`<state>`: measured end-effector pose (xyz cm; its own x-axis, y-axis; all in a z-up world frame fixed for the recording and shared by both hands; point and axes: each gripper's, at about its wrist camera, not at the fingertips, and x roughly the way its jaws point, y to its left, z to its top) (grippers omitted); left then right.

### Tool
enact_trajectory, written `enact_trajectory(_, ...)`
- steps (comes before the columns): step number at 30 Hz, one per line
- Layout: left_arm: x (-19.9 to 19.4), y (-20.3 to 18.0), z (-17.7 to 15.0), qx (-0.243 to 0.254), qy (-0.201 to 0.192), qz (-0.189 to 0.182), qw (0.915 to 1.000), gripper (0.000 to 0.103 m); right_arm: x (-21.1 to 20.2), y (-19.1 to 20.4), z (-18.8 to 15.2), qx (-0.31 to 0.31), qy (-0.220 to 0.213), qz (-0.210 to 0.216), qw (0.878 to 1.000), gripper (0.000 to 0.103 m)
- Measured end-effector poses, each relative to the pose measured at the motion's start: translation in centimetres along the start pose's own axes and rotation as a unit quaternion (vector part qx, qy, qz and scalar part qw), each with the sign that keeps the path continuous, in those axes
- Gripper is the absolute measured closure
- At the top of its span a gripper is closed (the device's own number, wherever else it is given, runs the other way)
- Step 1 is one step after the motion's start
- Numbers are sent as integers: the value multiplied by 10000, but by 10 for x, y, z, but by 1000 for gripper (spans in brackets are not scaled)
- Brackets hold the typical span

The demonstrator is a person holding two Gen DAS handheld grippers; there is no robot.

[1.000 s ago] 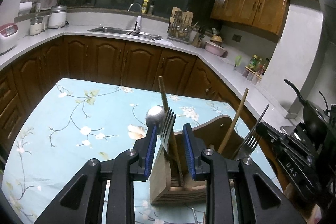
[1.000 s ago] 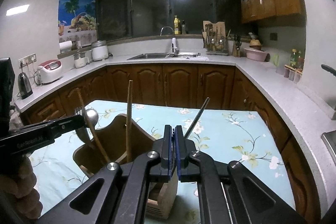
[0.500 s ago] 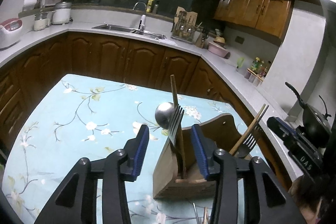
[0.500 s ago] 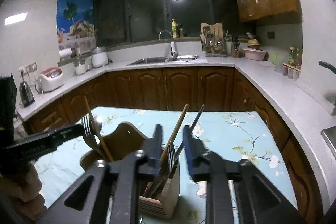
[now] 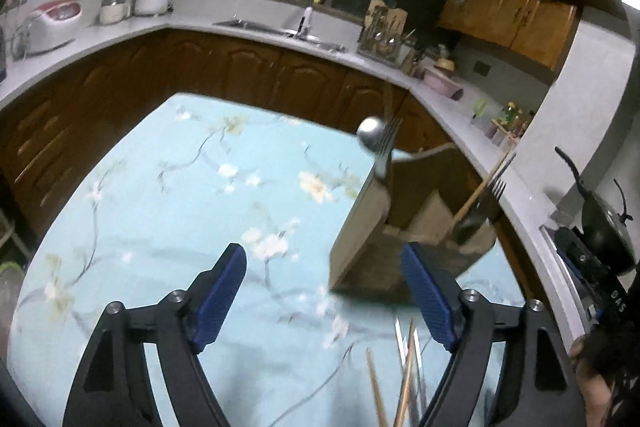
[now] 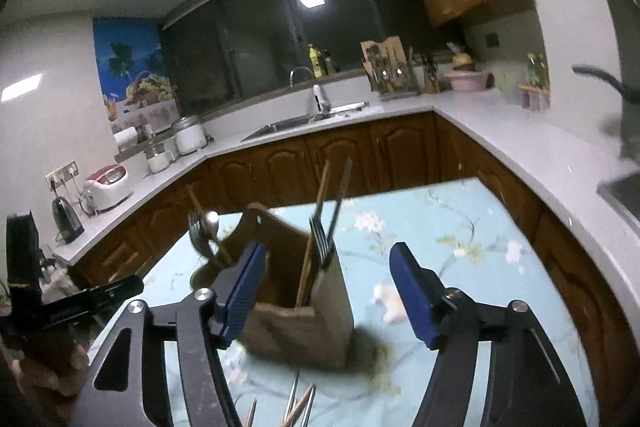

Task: Organize utensils
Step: 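Move both tools back over the remaining utensils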

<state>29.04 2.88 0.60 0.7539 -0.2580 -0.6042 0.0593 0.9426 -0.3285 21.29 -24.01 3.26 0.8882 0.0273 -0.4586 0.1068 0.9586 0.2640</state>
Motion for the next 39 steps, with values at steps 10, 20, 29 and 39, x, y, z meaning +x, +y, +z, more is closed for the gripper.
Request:
enact_trajectory(10, -38, 16, -31, -202, 278, 113, 9993, 17, -27, -12, -44, 397, 421, 12, 9983, 22)
enact_trajectory(20, -59, 20, -56, -194, 508, 186, 9983, 17, -48, -7, -79, 369, 729, 44, 9966, 22)
enact_trajectory(29, -66, 12, -69, -123, 618, 133, 9979, 17, -58, -8, -91, 388, 827, -13, 9958, 22)
enact_trajectory(39, -51, -20, -74, 294, 764, -8, 9966, 17, -59, -12, -102, 426, 941, -59, 9946, 22)
